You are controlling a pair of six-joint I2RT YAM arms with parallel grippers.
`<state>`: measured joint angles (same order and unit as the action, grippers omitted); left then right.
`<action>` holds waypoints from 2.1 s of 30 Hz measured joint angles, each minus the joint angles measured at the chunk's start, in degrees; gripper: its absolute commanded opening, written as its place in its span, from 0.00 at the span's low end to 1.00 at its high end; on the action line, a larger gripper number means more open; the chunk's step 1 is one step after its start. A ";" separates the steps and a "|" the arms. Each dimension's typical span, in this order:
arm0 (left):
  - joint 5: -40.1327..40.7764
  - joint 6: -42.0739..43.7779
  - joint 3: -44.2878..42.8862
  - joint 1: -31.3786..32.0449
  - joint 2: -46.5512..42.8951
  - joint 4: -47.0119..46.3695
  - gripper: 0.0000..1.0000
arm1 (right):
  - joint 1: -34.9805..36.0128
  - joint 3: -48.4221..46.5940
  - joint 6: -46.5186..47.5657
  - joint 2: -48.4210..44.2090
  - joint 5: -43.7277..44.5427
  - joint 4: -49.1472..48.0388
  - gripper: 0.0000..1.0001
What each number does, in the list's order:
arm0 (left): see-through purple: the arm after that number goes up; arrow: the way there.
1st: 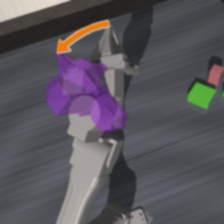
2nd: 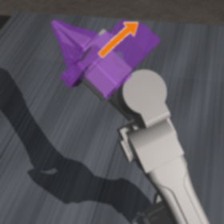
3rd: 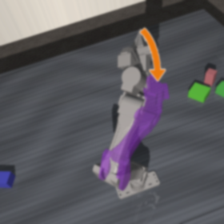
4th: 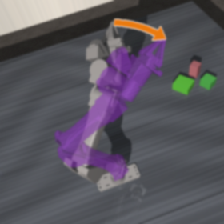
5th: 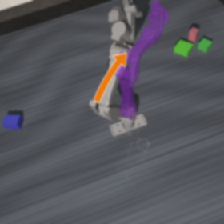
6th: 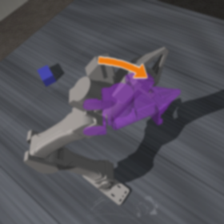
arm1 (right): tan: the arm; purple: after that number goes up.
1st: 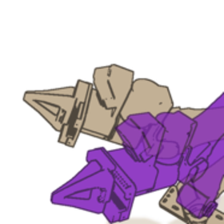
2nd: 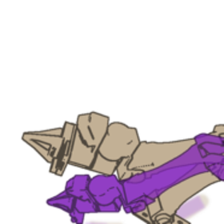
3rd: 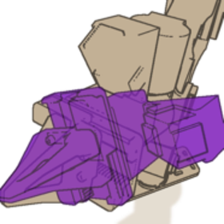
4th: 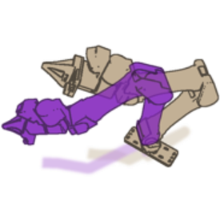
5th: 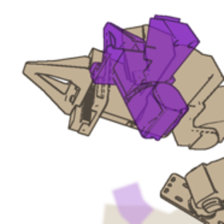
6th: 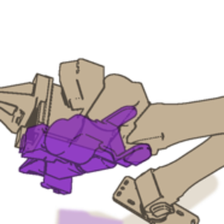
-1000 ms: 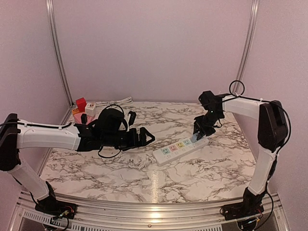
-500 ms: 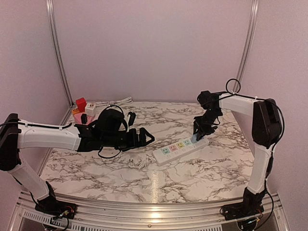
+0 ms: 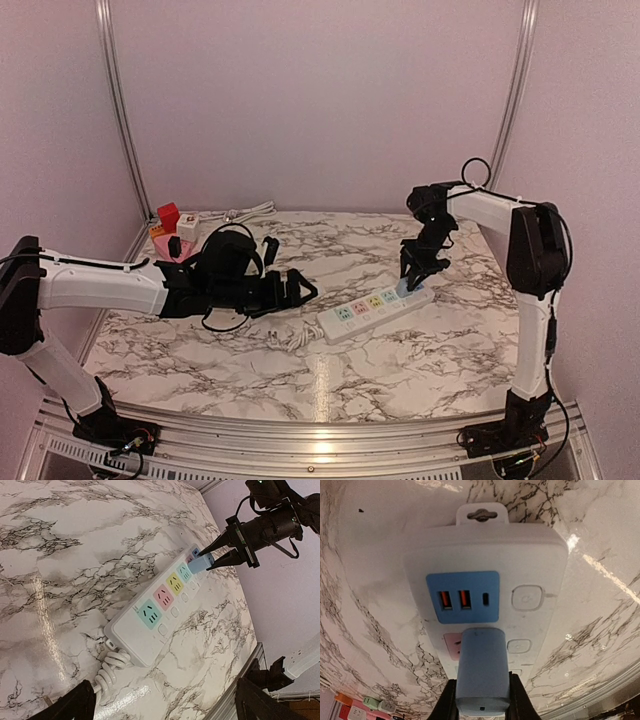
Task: Insert the plug
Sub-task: Insert the socket into the socket slot, then pick up the plug at the corner of the board.
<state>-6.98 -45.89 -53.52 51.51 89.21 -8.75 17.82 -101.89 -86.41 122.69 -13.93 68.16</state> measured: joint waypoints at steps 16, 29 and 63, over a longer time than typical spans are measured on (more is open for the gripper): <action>-0.02 0.02 0.52 -0.37 0.00 -0.04 0.99 | 0.07 -1.27 -0.35 0.52 0.48 1.46 0.08; -0.28 0.00 0.52 -0.55 0.00 -0.09 0.99 | 0.28 3.93 0.57 -0.37 6.29 0.24 0.40; 4.74 4.68 -1.05 -4.81 -1.64 4.11 0.99 | 12.09 5.53 13.16 -22.03 41.18 -6.10 0.99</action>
<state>-2.24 -41.21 -54.57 46.70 87.57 -4.64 29.91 -96.36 -73.25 100.66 27.24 62.06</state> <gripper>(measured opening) 0.989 0.984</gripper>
